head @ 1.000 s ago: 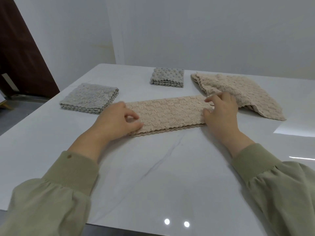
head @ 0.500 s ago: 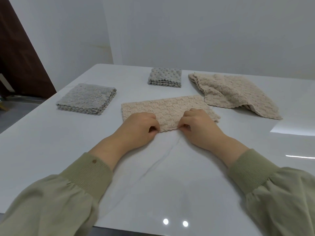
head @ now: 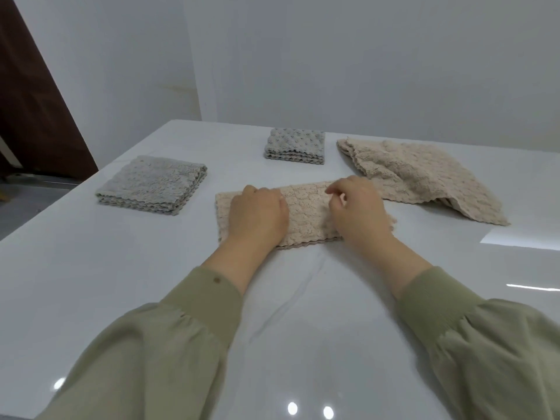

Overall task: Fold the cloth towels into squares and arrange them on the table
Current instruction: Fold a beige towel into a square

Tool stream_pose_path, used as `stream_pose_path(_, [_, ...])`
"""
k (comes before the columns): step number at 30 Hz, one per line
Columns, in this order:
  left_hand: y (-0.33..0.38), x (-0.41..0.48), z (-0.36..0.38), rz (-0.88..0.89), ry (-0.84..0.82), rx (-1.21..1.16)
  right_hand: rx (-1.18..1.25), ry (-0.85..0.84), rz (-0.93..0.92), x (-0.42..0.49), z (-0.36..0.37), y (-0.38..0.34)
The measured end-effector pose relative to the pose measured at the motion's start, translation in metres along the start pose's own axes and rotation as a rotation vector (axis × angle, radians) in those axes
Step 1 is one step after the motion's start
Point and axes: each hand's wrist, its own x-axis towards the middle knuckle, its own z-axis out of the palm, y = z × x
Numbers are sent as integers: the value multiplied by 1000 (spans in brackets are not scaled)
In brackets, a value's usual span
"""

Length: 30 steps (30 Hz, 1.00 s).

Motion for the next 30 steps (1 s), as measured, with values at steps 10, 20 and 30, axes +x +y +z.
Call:
stream_pose_path(10, [-14, 3, 16, -108, -408, 160, -388, -634, 113, 33, 46, -2])
stream_pose_path(20, [-25, -2, 5, -194, -337, 256, -434, -577, 285, 36, 25, 43])
stream_pose_path(30, [-7, 1, 14, -14, -352, 191, -369, -331, 336, 56, 27, 46])
